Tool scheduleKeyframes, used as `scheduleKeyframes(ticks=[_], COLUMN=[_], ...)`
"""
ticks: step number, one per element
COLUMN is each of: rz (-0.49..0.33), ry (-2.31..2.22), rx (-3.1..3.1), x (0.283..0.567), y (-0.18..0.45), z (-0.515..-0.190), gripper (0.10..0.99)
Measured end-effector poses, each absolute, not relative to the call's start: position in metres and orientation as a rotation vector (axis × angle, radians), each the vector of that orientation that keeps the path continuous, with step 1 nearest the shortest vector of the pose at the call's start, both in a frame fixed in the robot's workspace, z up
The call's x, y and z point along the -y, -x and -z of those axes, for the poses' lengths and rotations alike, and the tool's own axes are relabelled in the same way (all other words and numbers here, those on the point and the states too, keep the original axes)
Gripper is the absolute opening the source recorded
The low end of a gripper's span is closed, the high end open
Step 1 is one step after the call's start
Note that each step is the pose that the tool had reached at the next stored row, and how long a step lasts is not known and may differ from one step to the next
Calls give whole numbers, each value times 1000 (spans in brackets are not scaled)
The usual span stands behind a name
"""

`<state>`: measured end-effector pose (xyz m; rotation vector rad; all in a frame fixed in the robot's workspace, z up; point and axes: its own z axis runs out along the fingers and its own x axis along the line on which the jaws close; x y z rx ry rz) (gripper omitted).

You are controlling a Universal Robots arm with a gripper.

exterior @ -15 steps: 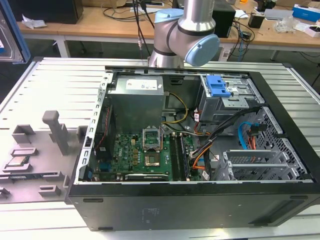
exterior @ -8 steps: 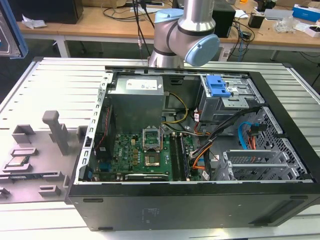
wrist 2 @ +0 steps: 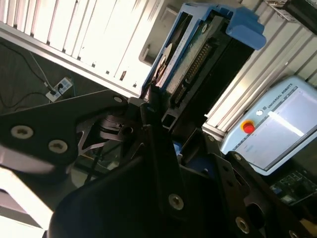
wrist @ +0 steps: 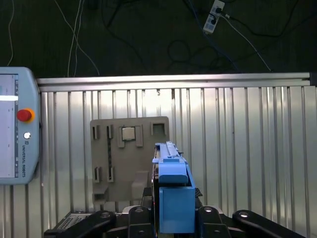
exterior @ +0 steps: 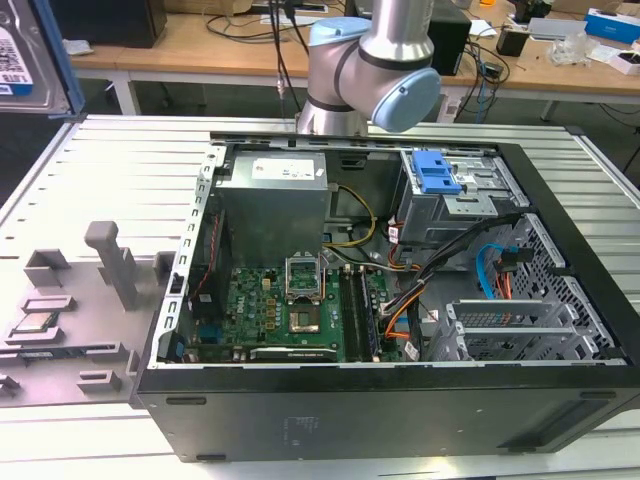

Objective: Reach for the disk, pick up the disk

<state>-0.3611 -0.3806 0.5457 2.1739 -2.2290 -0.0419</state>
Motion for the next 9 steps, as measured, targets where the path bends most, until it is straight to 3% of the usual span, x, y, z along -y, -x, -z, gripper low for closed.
scheduleKeyframes(ticks=[9], rz=[42], ry=[-2174], rx=[2229], x=[381], y=[328], z=[-546], gripper=[365])
